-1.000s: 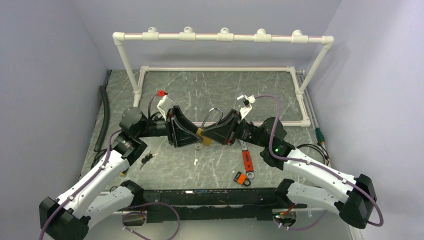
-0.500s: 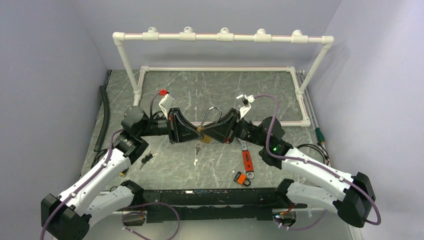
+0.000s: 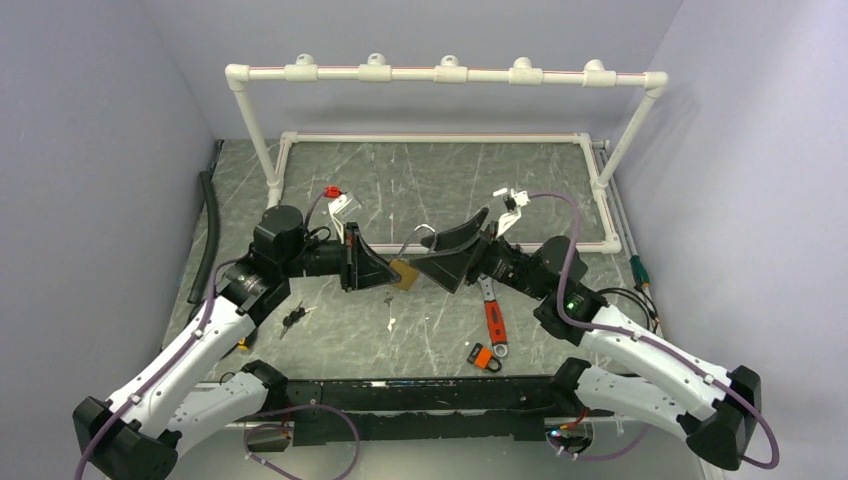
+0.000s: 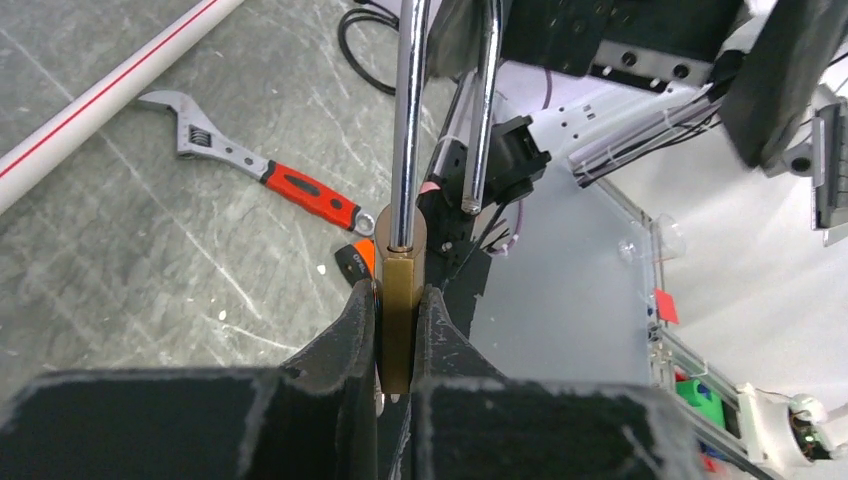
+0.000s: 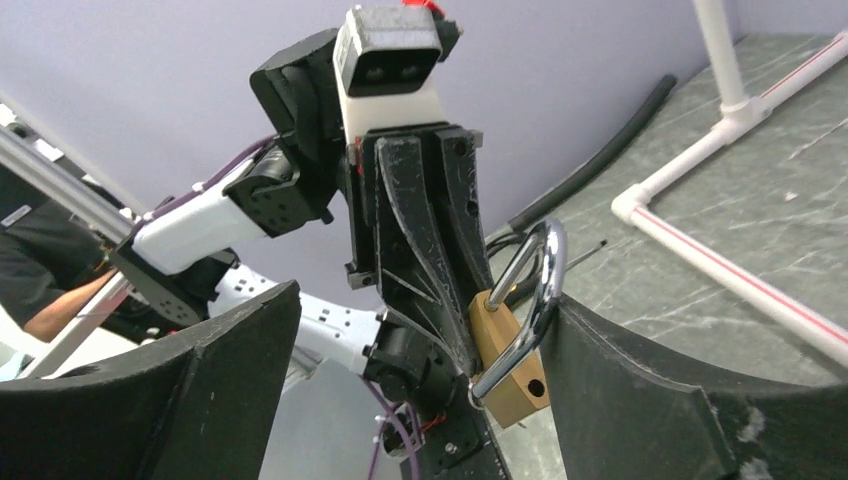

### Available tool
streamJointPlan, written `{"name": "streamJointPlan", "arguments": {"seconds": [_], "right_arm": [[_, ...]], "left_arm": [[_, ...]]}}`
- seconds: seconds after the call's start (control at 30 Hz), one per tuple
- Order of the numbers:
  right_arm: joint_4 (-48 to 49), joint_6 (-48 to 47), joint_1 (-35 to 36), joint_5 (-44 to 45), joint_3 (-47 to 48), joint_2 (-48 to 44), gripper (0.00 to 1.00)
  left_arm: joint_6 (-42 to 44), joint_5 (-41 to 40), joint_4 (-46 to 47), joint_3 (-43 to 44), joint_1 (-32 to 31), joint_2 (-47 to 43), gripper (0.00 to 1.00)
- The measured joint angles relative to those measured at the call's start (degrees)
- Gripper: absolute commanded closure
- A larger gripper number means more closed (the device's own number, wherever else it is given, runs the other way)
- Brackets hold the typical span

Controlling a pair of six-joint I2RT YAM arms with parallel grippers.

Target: Unlock with the key

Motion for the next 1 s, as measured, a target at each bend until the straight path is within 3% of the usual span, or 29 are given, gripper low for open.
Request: {"name": "streamJointPlan", "arguments": {"seconds": [0.37,0.5,0.77,1.0], "right_arm": [[-12.81,-5.14,0.04,8.63,7.54,-0.85,0.2],[-14.32,-5.07,0.07,8.41,8.68,1.27,0.32],[-15.72,-4.0,0.07,9.7,8.68,3.76,0.17],[-20.46,-3.87,-0.09,18.23,8.22,3.54,0.21]], "left_arm": [[11.08,-3.98,-15.04,6.86,0.0,-0.09,1.0],[12.98,-7.5,-17.51,6.84,0.0,-0.09,1.0],[15.63,-13.07,-19.21,6.19,0.07,-0.2,1.0],[16.81,-13.66,-20.41,5.62,0.07,-0.7,1.0]]}}
